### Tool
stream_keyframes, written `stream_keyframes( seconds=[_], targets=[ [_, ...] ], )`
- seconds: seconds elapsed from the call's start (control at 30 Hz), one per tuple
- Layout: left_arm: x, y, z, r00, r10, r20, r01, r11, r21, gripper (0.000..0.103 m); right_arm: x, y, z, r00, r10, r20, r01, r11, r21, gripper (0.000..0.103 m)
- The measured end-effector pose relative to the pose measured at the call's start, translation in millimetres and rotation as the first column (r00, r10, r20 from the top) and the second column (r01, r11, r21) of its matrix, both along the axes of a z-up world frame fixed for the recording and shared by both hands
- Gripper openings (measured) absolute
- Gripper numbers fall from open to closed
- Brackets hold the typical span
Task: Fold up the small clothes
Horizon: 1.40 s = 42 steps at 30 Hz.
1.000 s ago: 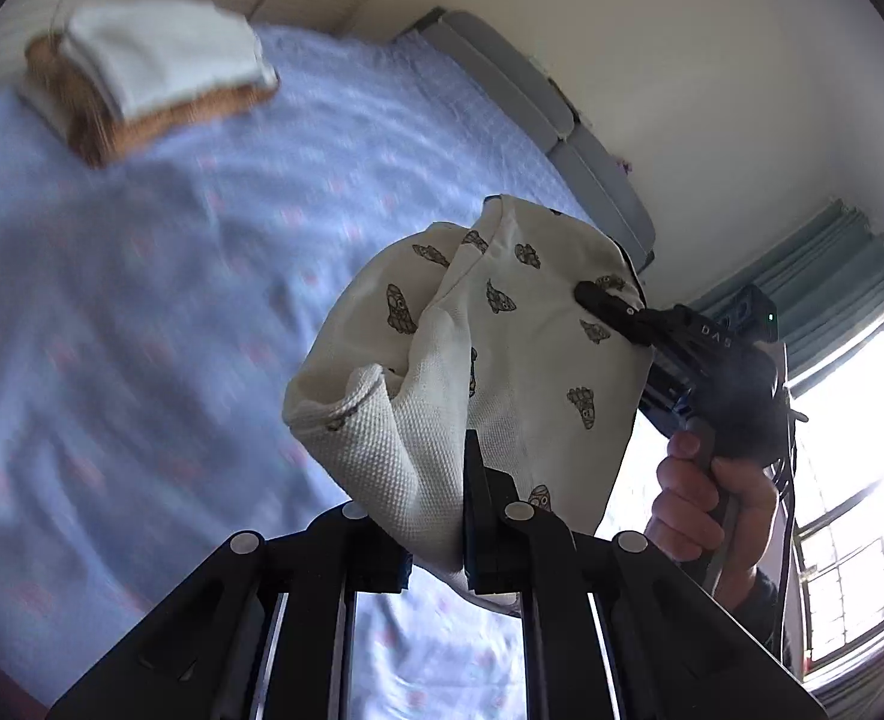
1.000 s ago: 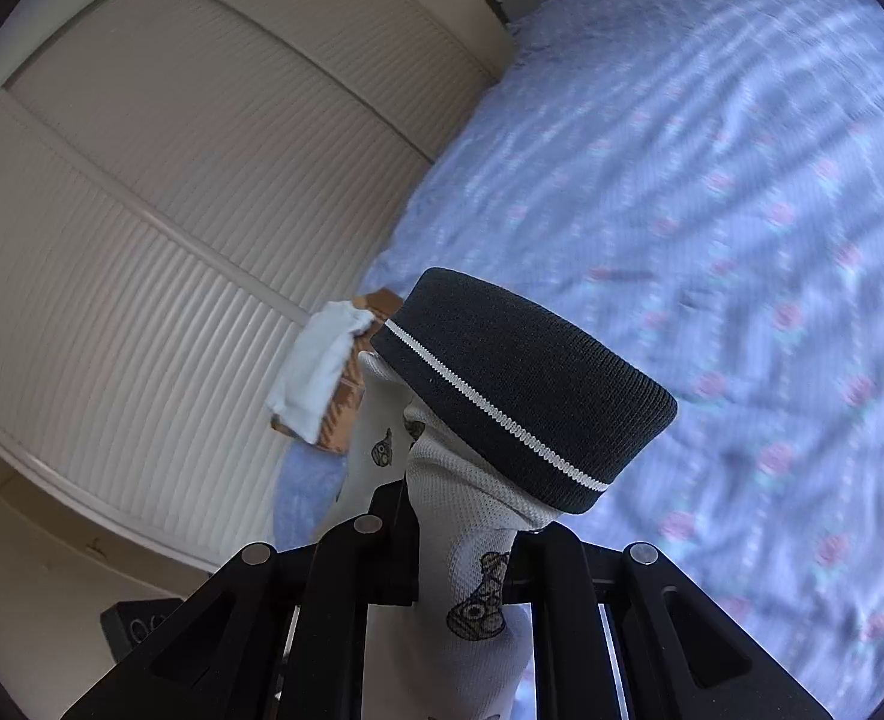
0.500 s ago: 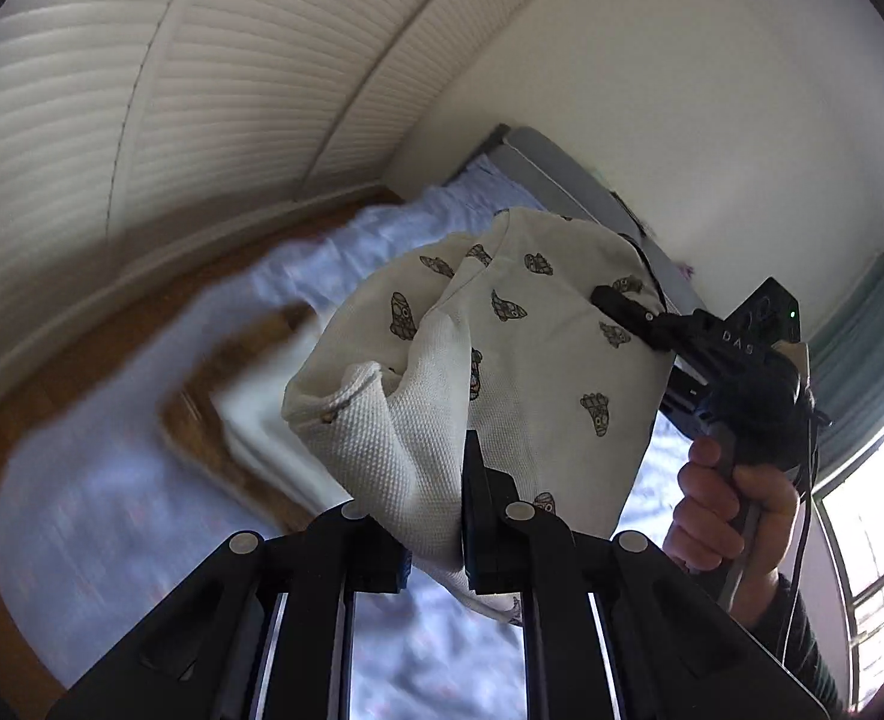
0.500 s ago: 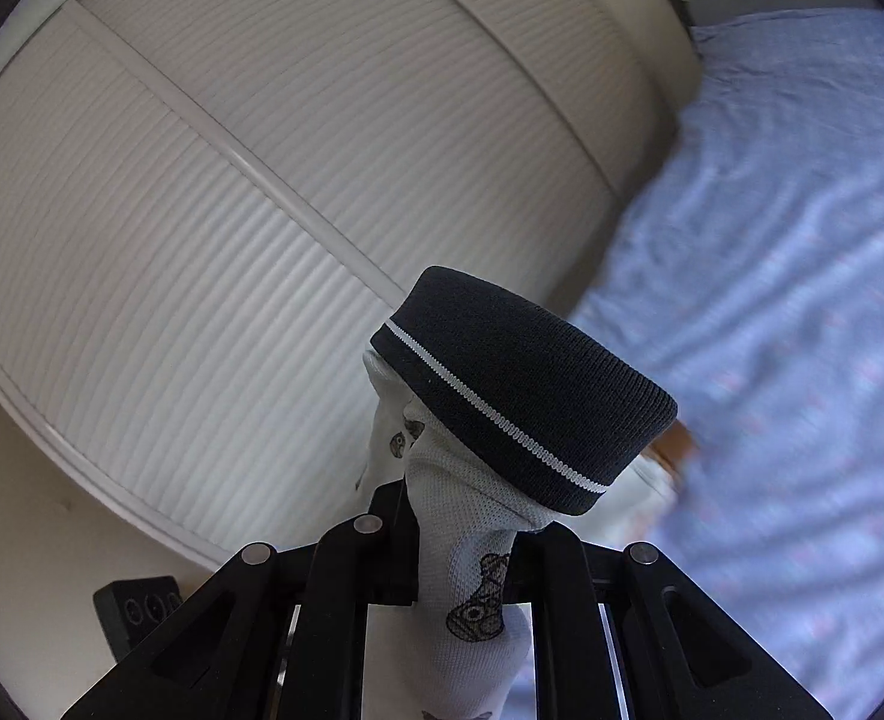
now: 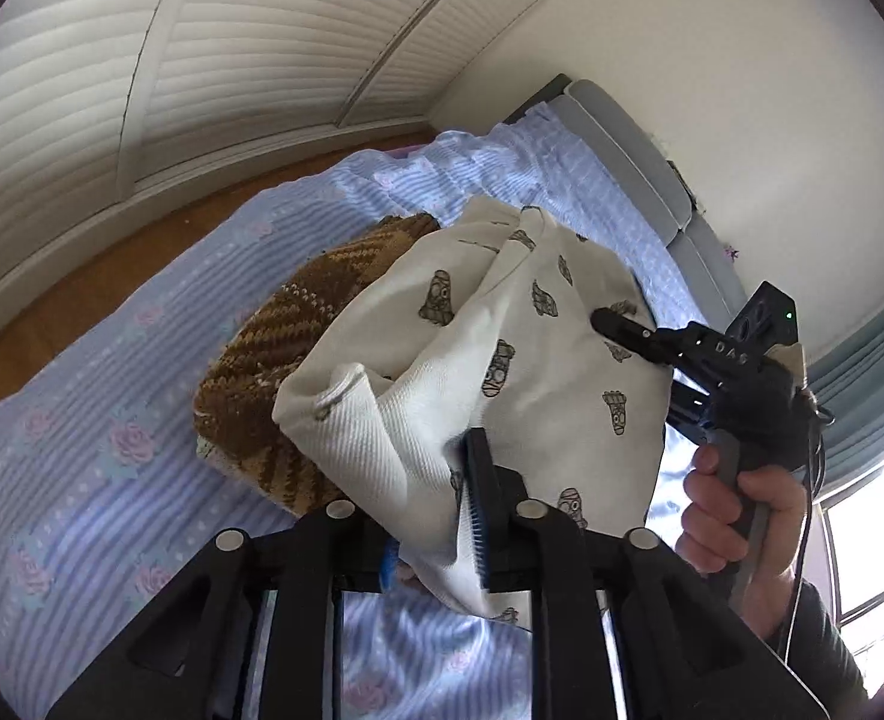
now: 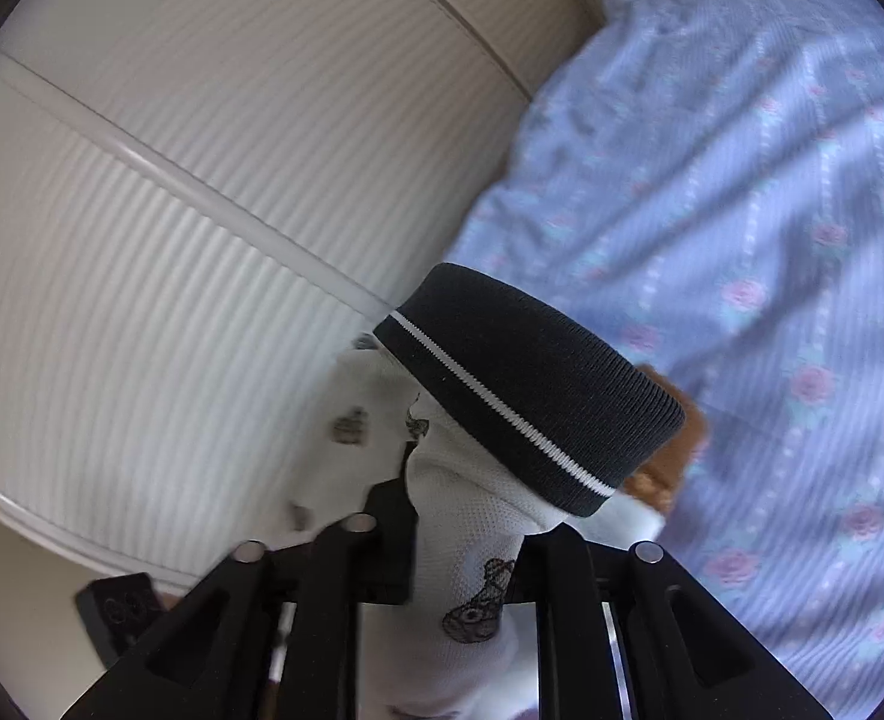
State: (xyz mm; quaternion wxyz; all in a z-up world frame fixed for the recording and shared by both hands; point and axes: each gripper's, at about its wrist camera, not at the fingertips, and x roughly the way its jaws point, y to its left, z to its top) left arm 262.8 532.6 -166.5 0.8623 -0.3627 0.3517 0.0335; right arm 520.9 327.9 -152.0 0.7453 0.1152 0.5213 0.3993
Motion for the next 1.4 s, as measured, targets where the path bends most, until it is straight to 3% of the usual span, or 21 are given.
stream_keyframes(
  seconds=[0.07,0.17,0.23,0.3,0.4,0.5,0.53,0.6,0.7,0.87,0.97,1.2,1.4],
  targets=[
    [-7.2,-3.7,4.1,1.0,-0.008,0.004,0.008,1.0,0.027,0.029,-6.3,-2.9,0.2,0.999,0.006,0.048,-0.005,1.0,-0.022,0.033],
    [-18.8,-8.2,15.8,1.0,0.012,0.007,-0.013,0.995,0.096,0.059,-14.8,-5.7,7.8,0.993,0.014,0.12,-0.007,0.998,-0.061,0.041],
    [-31.8,-15.1,26.5,0.999,0.032,0.032,-0.037,0.986,0.164,0.061,-24.7,-10.2,12.7,0.982,0.014,0.191,0.002,0.996,-0.087,0.052],
    [-45.0,-26.5,37.7,0.998,0.04,0.045,-0.05,0.966,0.255,0.064,-34.1,-13.4,17.6,0.964,0.016,0.264,0.017,0.992,-0.123,0.053],
    [-57.8,-47.2,54.5,0.995,0.024,0.092,-0.057,0.925,0.375,0.069,-59.0,-20.5,37.4,0.913,0.029,0.406,0.034,0.989,-0.146,0.059],
    [-57.5,-70.0,65.5,0.991,-0.02,0.134,-0.046,0.88,0.472,0.08,-84.4,-23.0,58.3,0.828,0.028,0.56,0.052,0.991,-0.127,0.079],
    [-55.6,-77.9,67.4,0.988,-0.042,0.147,-0.037,0.866,0.498,0.083,-90.8,-22.4,62.4,0.808,0.04,0.587,0.027,0.994,-0.105,0.092],
    [-46.5,-89.0,67.3,0.985,-0.075,0.155,-0.02,0.843,0.538,0.085,-96.5,-13.7,63.8,0.786,0.094,0.611,-0.034,0.993,-0.109,0.098],
    [-30.9,-90.7,57.9,0.989,-0.094,0.118,0.014,0.839,0.545,0.085,-88.3,2.3,54.4,0.789,0.183,0.586,-0.107,0.981,-0.162,0.098],
    [-14.7,-76.4,29.9,0.996,-0.082,0.035,0.056,0.883,0.466,0.085,-56.9,15.3,14.5,0.867,0.236,0.439,-0.148,0.963,-0.226,0.098],
    [-10.5,-70.4,14.6,0.997,-0.077,0.011,0.065,0.896,0.44,0.085,-47.0,14.1,-6.0,0.888,0.241,0.391,-0.153,0.958,-0.242,0.098],
    [-28.7,-81.9,33.3,0.997,-0.047,0.055,0.016,0.883,0.469,0.085,-70.0,-5.2,31.6,0.831,0.195,0.521,-0.105,0.975,-0.197,0.098],
    [-69.9,-122.5,83.1,0.995,-0.031,0.096,-0.026,0.842,0.538,0.085,-122.7,-58.9,92.0,0.78,0.116,0.614,-0.031,0.989,-0.148,0.098]
  ],
)
